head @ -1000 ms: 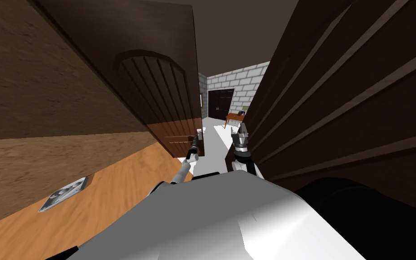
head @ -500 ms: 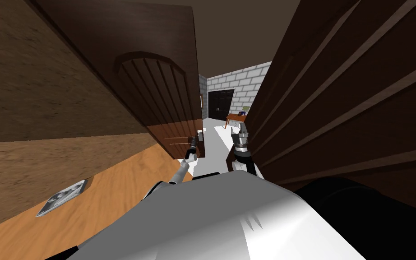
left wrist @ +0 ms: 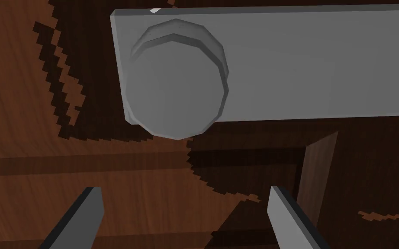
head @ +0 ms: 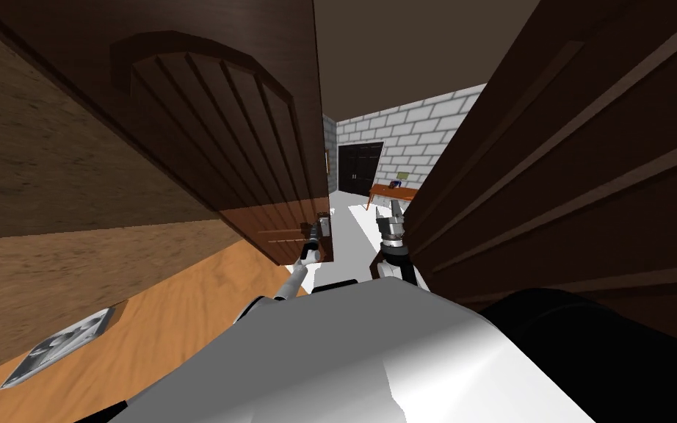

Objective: Push the door open

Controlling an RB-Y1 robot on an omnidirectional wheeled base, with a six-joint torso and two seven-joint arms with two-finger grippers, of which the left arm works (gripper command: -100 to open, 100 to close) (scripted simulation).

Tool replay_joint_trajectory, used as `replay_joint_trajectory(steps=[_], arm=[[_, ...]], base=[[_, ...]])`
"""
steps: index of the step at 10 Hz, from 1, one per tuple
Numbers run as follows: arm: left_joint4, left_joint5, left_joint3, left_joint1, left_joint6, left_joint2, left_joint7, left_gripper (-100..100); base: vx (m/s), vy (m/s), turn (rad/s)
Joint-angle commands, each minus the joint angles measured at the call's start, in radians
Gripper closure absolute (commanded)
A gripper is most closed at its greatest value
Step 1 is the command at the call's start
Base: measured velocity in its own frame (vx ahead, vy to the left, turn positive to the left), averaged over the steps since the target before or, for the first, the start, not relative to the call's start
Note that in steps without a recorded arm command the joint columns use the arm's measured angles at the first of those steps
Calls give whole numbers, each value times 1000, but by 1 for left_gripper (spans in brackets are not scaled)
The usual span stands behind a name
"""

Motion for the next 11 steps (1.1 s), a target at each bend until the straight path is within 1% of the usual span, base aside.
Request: replay_joint_trajectory(steps=[1,2,3,4,9,10,11], arm=[[5,0,3,-5,-3,-21,1,-100],[6,-1,4,-5,-4,-40,0,-100],[-2,0,5,-1,-1,-29,-2,-100],[-2,0,5,-1,-1,-29,-2,100],[-2,0,5,-1,-1,-29,-2,100],[7,30,2,-5,-12,-17,-25,100],[11,46,2,-8,-19,-10,-37,100]], base=[[182,-97,-27],[141,-123,-15],[56,-58,5],[-6,6,0],[-12,10,-6],[33,-4,-58],[56,5,-58]])
